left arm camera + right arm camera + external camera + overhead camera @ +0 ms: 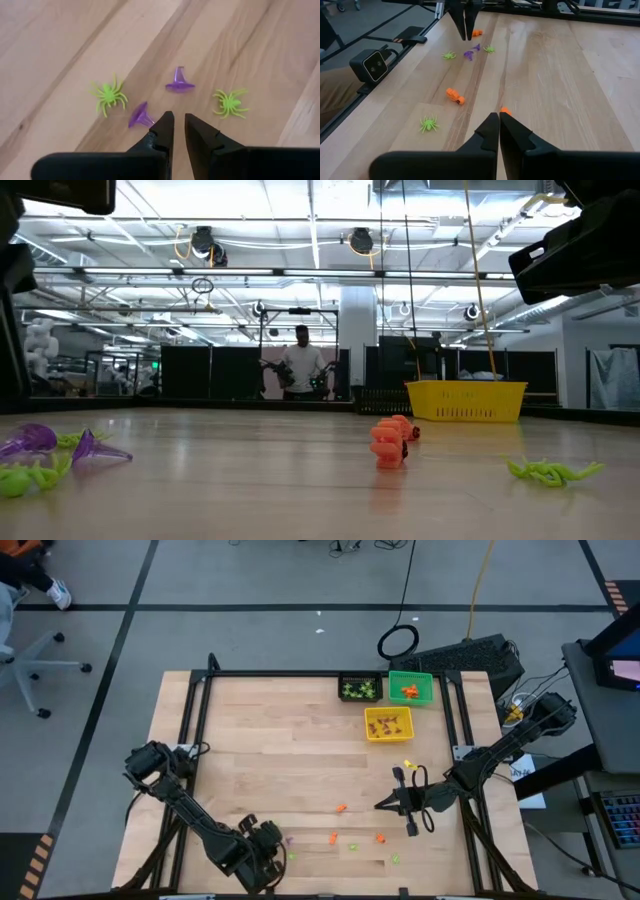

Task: Sort Halloween decoration
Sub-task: Put the violet witch hat toy into the yellow basket

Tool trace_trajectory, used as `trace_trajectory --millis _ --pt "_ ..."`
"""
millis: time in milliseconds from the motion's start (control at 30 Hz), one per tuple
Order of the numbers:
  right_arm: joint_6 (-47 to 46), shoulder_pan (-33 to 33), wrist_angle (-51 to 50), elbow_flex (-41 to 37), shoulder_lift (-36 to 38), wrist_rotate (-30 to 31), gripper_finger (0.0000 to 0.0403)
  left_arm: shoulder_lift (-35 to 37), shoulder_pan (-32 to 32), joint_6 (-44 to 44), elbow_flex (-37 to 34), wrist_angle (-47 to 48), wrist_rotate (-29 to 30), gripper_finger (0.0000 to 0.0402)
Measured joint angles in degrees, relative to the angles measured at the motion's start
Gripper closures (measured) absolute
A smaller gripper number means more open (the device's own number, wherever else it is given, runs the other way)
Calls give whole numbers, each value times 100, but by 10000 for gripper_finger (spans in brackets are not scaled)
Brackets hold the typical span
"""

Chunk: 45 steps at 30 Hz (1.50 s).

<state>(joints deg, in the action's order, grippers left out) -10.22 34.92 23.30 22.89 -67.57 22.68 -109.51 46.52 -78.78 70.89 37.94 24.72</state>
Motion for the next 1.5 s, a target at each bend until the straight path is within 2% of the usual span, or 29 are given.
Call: trace_trajectory --millis 133,433,567,733,1000,1200,1300,1500 --pt "0 0 1 1 0 0 403 0 15 -333 0 1 1 340" --pt "0 0 2 1 1 0 403 0 -1 -1104 0 5 12 251" --pt "0 0 3 1 0 0 403 -34 -46 -1473 0 30 10 228" --pt "0 0 1 1 0 0 403 -228 -155 -1661 0 76 -128 235" --pt "0 0 -1 1 0 0 403 -303 -231 -1817 17 182 -328 273" --pt "0 0 1 1 1 0 403 -205 -217 -1815 79 938 -870 299" --pt "0 0 -1 1 0 0 403 -202 -214 -1666 230 1394 -886 307" --pt "0 0 2 1 0 0 403 -188 -214 -1046 567 1560 -963 309"
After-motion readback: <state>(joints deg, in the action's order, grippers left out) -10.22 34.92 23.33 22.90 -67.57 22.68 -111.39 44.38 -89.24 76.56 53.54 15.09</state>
